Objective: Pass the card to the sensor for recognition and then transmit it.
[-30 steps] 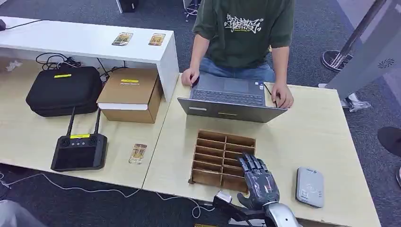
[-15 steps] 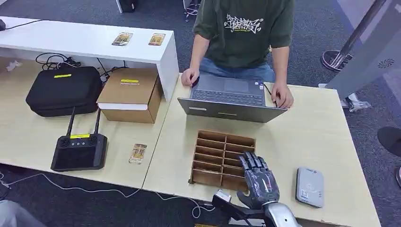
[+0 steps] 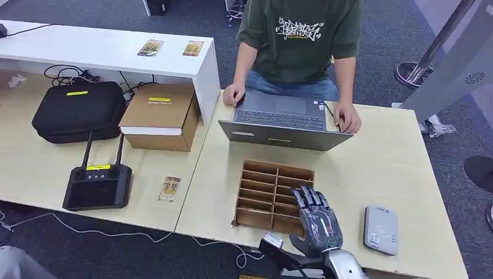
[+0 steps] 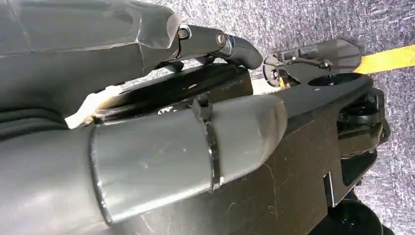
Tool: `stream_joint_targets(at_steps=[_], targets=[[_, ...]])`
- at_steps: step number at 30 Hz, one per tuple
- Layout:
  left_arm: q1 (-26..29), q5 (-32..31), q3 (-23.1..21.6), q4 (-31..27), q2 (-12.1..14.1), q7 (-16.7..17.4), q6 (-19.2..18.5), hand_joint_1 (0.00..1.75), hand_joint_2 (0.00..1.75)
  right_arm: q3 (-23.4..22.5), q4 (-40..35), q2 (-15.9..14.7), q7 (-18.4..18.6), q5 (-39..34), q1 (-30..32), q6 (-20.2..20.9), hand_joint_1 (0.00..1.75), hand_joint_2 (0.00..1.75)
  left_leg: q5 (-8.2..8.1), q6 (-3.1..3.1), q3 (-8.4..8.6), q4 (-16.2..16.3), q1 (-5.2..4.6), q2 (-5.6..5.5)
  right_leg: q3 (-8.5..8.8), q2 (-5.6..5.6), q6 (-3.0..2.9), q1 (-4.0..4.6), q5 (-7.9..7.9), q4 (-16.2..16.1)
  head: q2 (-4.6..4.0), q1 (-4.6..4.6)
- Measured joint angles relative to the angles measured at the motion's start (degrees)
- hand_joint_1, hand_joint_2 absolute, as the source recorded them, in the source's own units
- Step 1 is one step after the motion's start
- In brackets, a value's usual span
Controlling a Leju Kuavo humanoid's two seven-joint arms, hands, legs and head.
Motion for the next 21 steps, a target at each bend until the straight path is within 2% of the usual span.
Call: stream_joint_targets(at_steps=[2,3,4,5,14,17,21], targets=[[0.0,0.0,0.0,0.0,0.0,0.1,-0.1,0.0,0.0,0.0,-0.3,0.0,0.0,0.0,0.2,0.0,0.0,1.75,0.0,0.0,0.0,0.0,0.0,0.01,0.0,0.0,0.0,0.0,0.0,0.0,0.0,0.0],[0.0,0.0,0.0,0.0,0.1,0.2,-0.2,0.0,0.0,0.0,-0.5,0.0,0.1,0.1,0.4,0.0,0.56,1.75,0.0,0.0,0.0,0.0,0.0,0.01,0.0,0.0,0.0,0.0,0.0,0.0,0.0,0.0],[0.0,-0.1,0.0,0.0,0.1,0.2,-0.3,0.0,0.0,0.0,-0.6,0.0,0.1,0.2,0.5,0.1,1.47,1.75,0.0,0.0,0.0,0.0,0.0,0.0,0.0,0.0,0.0,0.0,0.0,0.0,0.0,0.0],[0.0,-0.1,0.0,0.0,0.1,0.2,-0.3,0.0,0.0,0.0,-0.8,0.0,0.1,0.2,0.7,0.1,1.75,1.75,0.0,0.0,0.0,0.0,0.0,0.0,0.0,0.0,0.0,0.0,0.0,0.0,0.0,0.0],[0.0,-0.1,0.0,0.0,0.5,0.4,-1.1,0.0,0.0,-0.3,-2.0,0.0,0.2,0.3,1.4,0.3,1.75,1.75,0.0,0.0,0.0,0.0,0.01,0.01,0.0,0.0,0.0,0.0,0.0,0.0,0.0,0.0],[0.1,-0.1,0.0,0.0,0.6,0.4,-1.3,0.0,0.0,-0.4,-2.3,0.0,0.2,0.3,1.5,0.3,1.5,1.75,0.0,0.0,0.0,0.0,0.01,0.01,0.0,0.01,0.0,0.0,0.0,0.0,0.0,0.0],[0.1,-0.1,0.0,0.0,0.6,0.4,-1.3,0.0,0.0,-0.5,-2.5,0.0,0.2,0.3,1.5,0.3,1.38,1.75,0.0,0.0,0.0,0.0,0.01,0.01,0.0,0.0,0.0,0.0,0.0,0.0,0.0,0.0]])
